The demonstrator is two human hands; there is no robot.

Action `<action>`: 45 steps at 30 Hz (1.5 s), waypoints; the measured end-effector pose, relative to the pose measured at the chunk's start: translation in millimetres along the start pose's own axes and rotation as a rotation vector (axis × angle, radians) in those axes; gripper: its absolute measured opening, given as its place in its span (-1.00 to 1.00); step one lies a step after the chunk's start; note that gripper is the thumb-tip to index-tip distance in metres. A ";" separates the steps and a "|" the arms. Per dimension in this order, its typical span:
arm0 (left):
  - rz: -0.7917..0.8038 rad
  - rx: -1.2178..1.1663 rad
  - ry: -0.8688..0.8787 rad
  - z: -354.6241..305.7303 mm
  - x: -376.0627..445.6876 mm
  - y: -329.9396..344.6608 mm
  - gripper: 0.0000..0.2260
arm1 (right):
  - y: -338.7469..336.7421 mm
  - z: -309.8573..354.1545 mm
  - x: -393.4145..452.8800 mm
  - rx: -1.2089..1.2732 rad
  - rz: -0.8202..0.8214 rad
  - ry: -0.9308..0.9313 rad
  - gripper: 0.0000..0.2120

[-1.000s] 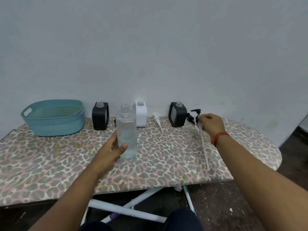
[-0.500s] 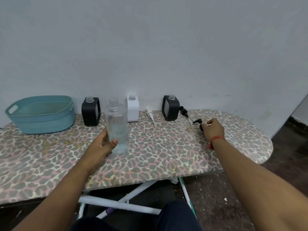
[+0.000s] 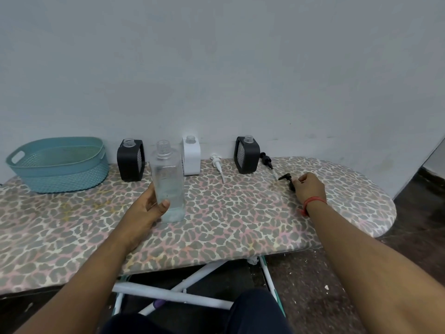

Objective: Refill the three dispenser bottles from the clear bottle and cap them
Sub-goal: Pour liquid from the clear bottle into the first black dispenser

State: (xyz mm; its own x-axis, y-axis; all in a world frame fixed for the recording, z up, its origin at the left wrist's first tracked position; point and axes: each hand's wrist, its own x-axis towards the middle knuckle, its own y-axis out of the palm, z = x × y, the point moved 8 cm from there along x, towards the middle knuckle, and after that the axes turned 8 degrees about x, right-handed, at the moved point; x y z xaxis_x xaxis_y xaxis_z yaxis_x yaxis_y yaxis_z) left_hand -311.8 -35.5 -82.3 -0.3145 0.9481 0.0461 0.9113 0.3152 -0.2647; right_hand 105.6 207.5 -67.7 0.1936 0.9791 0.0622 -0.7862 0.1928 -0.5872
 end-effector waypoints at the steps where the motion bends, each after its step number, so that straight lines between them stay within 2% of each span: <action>1: 0.001 0.005 0.001 -0.6 -0.1 0.0 -0.34 | 0.2 0.7 -0.8 -0.013 0.005 -0.004 -0.81; 5: 0.000 0.000 0.005 -0.6 -0.8 0.0 -0.35 | -0.9 4.8 -5.7 -0.070 0.007 -0.029 -0.78; 8: -0.003 -0.018 0.008 -1.2 0.0 0.4 -0.35 | -5.5 14.9 -12.3 -0.143 -0.054 -0.088 -0.70; 13: 0.017 -0.063 0.015 -5.5 -2.7 3.0 -0.44 | 2.4 70.3 -45.4 -0.138 -0.152 -0.431 -0.70; 16: 0.022 -0.092 0.018 -7.7 -4.2 4.5 -0.48 | 24.0 113.4 -80.9 0.036 -0.067 -0.588 -0.75; 18: 0.029 -0.102 0.019 -9.4 -5.8 4.5 -0.48 | 47.6 141.4 -111.9 0.161 0.085 -0.640 -0.77; 22: 0.038 -0.128 0.020 -11.5 -7.7 4.4 -0.36 | 104.7 171.4 -184.7 0.428 0.537 -0.578 -0.69; 25: 0.030 -0.127 0.028 -14.9 -9.1 3.4 -0.24 | 134.8 181.7 -226.4 0.584 0.682 -0.539 -0.68; 31: -0.001 -0.110 0.033 -19.9 -11.5 3.8 -0.27 | 153.2 187.0 -246.9 0.677 0.586 -0.486 -0.57; 35: -0.095 -0.055 0.062 -28.0 -13.6 12.3 -0.45 | 156.6 185.8 -247.9 0.713 0.559 -0.439 -0.45; 39: -0.247 0.213 0.058 -34.9 -14.1 24.7 -0.28 | 152.0 182.7 -235.9 0.711 0.488 -0.381 -0.43; 42: -0.244 0.259 0.055 -36.8 -13.7 40.4 -0.21 | 143.1 177.2 -215.7 0.694 0.535 -0.375 -0.43; 45: -0.203 0.234 0.097 -39.1 -14.2 54.6 -0.26 | 130.3 169.6 -193.2 0.696 0.665 -0.378 -0.46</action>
State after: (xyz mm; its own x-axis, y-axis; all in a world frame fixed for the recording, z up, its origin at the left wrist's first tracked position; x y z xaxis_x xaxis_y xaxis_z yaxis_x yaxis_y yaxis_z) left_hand -247.2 -30.1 -59.7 -0.4467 0.8699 0.2089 0.7434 0.4908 -0.4543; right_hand -133.8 54.4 -19.3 -0.5066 0.8348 0.2156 -0.8556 -0.5176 -0.0065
